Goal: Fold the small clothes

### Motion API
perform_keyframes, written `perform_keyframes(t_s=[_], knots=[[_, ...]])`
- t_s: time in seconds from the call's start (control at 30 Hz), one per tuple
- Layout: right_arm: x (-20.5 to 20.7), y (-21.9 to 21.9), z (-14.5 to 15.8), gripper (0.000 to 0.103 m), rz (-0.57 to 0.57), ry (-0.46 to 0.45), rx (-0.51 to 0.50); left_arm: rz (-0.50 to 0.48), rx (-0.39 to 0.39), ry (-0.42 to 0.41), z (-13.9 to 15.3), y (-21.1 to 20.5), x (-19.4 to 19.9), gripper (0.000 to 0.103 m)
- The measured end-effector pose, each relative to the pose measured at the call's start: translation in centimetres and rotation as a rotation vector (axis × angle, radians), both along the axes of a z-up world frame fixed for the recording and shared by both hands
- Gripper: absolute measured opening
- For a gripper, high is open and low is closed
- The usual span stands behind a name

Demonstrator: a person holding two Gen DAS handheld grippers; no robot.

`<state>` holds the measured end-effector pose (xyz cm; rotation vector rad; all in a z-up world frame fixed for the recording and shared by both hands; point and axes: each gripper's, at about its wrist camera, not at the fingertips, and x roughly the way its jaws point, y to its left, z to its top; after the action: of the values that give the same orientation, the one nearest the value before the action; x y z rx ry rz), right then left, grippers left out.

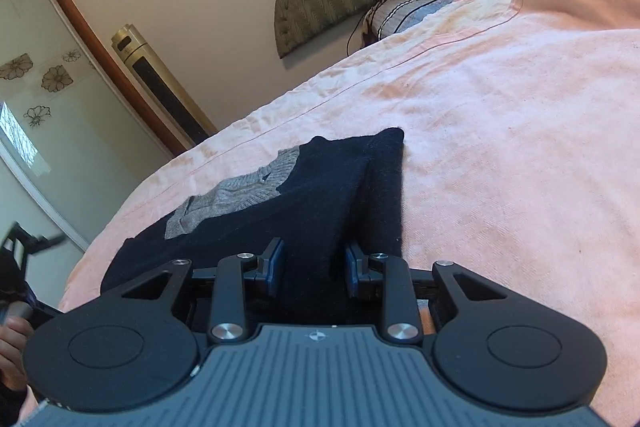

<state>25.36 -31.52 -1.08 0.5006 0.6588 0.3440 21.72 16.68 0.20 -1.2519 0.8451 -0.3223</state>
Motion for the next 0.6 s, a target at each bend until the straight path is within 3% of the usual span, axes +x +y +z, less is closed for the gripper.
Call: perform_keyframes(t_s=[0.03,0.07,0.13,0.2,0.27,0.4,0.43,0.47,0.5,0.53,0.57,0.6], knots=[[0.0,-0.1,-0.1,0.032,-0.001,0.001,0.008,-0.067,-0.039,-0.024,0.5,-0.6,-0.3,0.103],[0.1,-0.2,-0.2,0.032,-0.002,0.002,0.017,-0.101,-0.028,-0.055,1.2,-1.0,-0.7,0.103],[-0.1,-0.3,-0.3,0.032,-0.004,0.004,0.031,-0.092,0.085,-0.141,3.3,-1.1,-1.1,0.103],[-0.1,-0.3,-0.3,0.032,-0.006,0.004,0.036,-0.011,0.223,-0.191,4.5,-0.3,-0.5,0.103],[-0.3,-0.3,-0.3,0.032,-0.007,0.003,0.034,0.066,0.411,-0.143,4.3,0.2,1.6,0.103],[-0.2,-0.3,-0.3,0.032,-0.008,0.003,0.038,-0.033,0.700,0.000,1.5,-1.3,6.3,0.097],[-0.2,-0.3,-0.3,0.032,-0.009,0.003,0.042,-0.033,0.770,-0.049,1.8,-2.1,6.4,0.094],[-0.2,-0.4,-0.3,0.032,-0.009,0.004,0.045,-0.052,0.814,-0.055,2.0,-2.7,6.9,0.071],[-0.2,-0.4,-0.4,0.032,-0.010,0.004,0.047,-0.077,0.817,-0.042,1.8,-3.0,7.6,0.027],[-0.3,-0.4,-0.4,0.032,-0.010,0.004,0.049,-0.098,0.791,-0.025,1.5,-3.1,8.1,0.013],[-0.3,-0.4,-0.4,0.032,-0.010,0.004,0.051,-0.107,0.774,-0.029,1.4,-3.2,8.2,0.011],[-0.3,-0.4,-0.4,0.032,-0.011,0.004,0.053,-0.099,0.810,-0.050,1.9,-3.5,8.0,0.009]])
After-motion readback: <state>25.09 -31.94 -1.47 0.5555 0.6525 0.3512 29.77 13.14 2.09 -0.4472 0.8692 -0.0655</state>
